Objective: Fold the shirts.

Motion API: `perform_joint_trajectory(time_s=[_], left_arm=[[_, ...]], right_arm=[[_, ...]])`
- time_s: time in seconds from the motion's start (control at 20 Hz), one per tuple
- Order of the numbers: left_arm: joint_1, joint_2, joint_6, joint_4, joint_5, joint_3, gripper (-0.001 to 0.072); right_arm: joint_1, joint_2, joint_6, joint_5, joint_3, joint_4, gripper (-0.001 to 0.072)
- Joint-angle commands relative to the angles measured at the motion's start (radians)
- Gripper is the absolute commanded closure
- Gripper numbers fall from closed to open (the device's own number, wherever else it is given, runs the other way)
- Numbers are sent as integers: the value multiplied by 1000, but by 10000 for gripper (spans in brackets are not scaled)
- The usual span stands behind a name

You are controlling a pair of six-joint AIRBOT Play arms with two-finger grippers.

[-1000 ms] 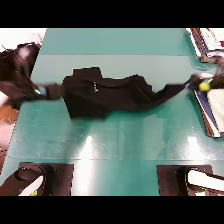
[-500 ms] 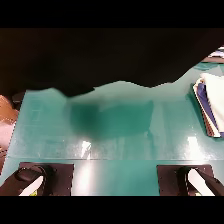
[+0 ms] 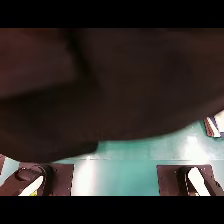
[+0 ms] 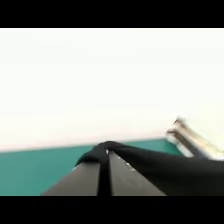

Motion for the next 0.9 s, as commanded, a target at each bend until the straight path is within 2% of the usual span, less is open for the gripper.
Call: perform_joint_trajectory(time_s=[0.0,0.1,0.3,0.45,0.6,0.75,0.85], left_arm=[[1,-63,-2,79,-6,-220,683],[1,-150,-2,70,-18,-332,683],[1,-375,-2,63,12,-482,683],[17,-562,0,70,164,-491,683],[93,-699,-23,5,351,-473,684],[161,-748,10,-82,387,-444,683],[176,-744,51,-108,360,-444,683]], right_arm=[[23,-96,41,137,-102,-5,694],[113,-193,41,182,-192,-28,693],[333,-421,63,184,-352,-248,694],[411,-616,63,107,-403,-268,694],[430,-809,63,4,-312,-267,693],[430,-937,63,-4,-153,-260,694],[430,-975,63,21,-68,-261,693]])
